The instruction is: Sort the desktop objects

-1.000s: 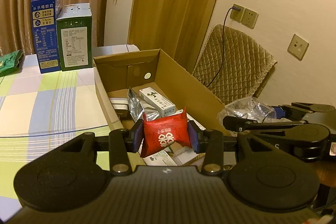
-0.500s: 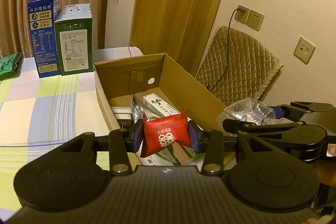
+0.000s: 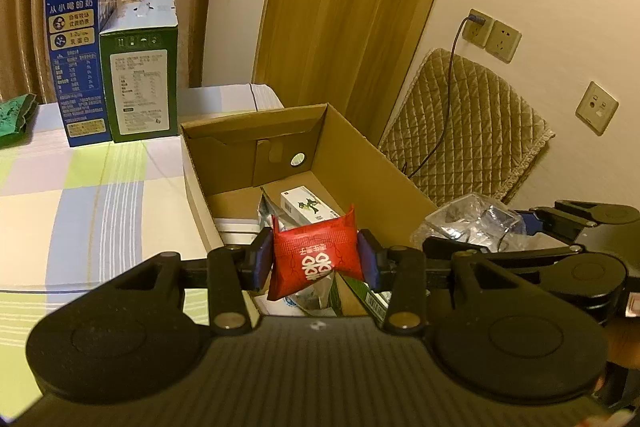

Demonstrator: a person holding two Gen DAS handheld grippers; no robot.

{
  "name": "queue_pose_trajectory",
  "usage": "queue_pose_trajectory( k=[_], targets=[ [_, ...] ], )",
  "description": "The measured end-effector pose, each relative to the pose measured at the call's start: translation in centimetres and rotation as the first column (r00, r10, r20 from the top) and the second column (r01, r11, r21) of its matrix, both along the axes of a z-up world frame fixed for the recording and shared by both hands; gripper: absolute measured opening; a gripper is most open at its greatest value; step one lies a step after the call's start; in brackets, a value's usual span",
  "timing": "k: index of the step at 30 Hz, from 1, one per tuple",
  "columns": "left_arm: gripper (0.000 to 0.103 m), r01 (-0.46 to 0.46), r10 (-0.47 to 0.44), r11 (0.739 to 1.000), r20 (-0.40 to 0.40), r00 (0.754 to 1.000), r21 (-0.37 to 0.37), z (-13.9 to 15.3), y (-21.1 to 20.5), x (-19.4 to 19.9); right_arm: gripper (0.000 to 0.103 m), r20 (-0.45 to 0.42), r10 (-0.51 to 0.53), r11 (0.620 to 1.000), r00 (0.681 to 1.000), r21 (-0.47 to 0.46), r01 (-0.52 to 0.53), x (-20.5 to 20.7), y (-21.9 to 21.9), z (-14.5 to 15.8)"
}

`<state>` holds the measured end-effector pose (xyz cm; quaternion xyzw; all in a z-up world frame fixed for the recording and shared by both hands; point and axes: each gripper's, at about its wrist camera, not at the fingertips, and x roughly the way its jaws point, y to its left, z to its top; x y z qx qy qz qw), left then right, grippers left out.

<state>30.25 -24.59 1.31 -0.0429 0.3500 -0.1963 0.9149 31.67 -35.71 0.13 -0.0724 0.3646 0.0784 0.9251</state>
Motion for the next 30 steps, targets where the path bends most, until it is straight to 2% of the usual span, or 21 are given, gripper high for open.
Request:
queue_pose_trajectory(
  k=[9, 18, 20, 22, 30],
  targets=[
    [0.039, -0.004, 0.004, 1.000, -0.023, 1.000, -0.002, -0.4, 0.0, 2.1, 0.062, -0.021, 0.001, 1.000, 1.000, -0.011, -0.001, 2.0, -0.2, -0.4],
    [0.040, -0.008, 0.006, 0.999, -0.064, 0.998, -0.037, -1.2, 0.1, 4.0, 0.062, -0.039, 0.005, 1.000, 0.999, -0.022, -0.006, 3.2, 0.0, -1.0],
    [0.042, -0.010, 0.007, 0.999, -0.068, 0.998, -0.041, -1.2, 0.1, 4.4, 0.062, -0.043, 0.005, 1.000, 0.999, -0.022, -0.006, 3.3, 0.0, -1.2],
    [0.062, -0.020, 0.017, 0.999, -0.060, 0.998, -0.042, -1.1, 0.2, 4.7, 0.062, -0.045, 0.004, 1.000, 0.999, -0.021, -0.005, 3.4, -0.1, -1.3],
    [0.063, -0.053, 0.051, 0.998, -0.046, 0.998, -0.042, -0.2, 1.6, 5.0, 0.062, -0.056, 0.002, 1.000, 0.998, -0.013, -0.002, 3.6, -0.1, -1.7]
  ],
)
